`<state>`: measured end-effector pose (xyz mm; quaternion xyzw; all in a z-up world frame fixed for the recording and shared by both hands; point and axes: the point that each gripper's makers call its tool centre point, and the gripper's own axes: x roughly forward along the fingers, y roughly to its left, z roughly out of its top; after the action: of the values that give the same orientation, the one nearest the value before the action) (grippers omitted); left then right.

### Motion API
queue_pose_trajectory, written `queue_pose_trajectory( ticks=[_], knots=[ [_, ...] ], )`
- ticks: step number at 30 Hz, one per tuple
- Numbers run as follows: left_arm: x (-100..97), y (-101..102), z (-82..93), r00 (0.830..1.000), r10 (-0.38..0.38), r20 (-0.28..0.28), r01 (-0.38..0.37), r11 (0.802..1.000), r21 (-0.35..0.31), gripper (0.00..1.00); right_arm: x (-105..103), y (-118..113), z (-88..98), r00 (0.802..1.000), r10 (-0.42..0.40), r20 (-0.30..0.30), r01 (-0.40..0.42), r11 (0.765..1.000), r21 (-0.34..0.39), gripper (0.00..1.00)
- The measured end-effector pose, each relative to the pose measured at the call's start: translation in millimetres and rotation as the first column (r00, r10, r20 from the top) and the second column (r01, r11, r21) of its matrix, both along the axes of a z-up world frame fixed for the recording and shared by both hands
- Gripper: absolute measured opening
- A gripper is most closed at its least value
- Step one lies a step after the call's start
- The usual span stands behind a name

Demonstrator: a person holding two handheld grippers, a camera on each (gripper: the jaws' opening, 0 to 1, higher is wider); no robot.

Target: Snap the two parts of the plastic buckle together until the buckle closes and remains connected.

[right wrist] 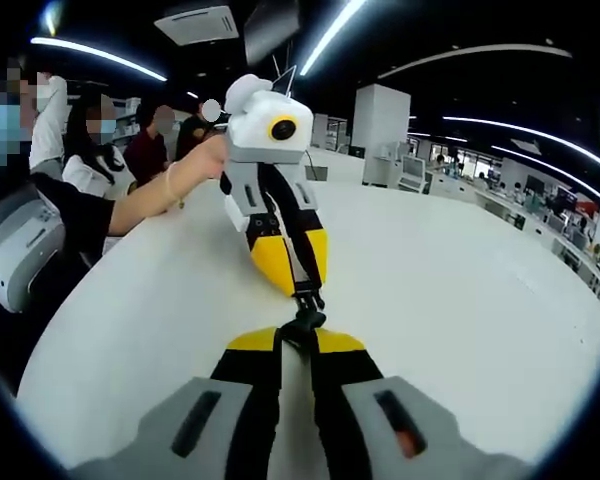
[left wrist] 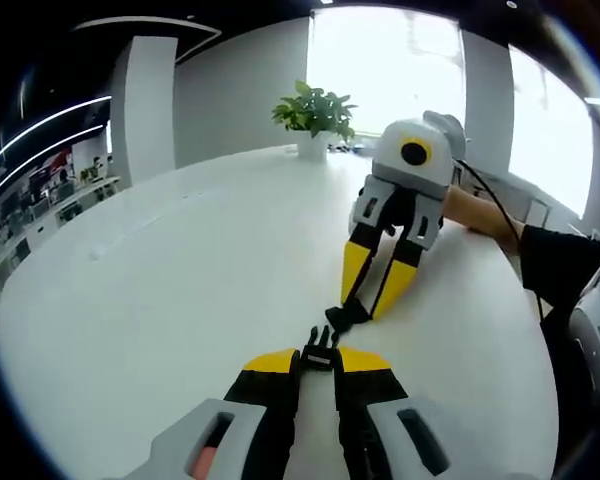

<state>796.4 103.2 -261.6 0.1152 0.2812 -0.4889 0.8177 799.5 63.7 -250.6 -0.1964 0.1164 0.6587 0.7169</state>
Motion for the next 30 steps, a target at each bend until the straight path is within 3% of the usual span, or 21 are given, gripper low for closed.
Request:
queue_pose_trajectory(
  ticks=[30],
  knots=[
    [1.7,0.2,0.2,1.0,-0.006,0.007,0.006,1.0,0.008,0.13,-0.7,-1.0,1.0,1.0,0.012,0.017,-0.011,1.0,-0.008,0.11]
  ],
)
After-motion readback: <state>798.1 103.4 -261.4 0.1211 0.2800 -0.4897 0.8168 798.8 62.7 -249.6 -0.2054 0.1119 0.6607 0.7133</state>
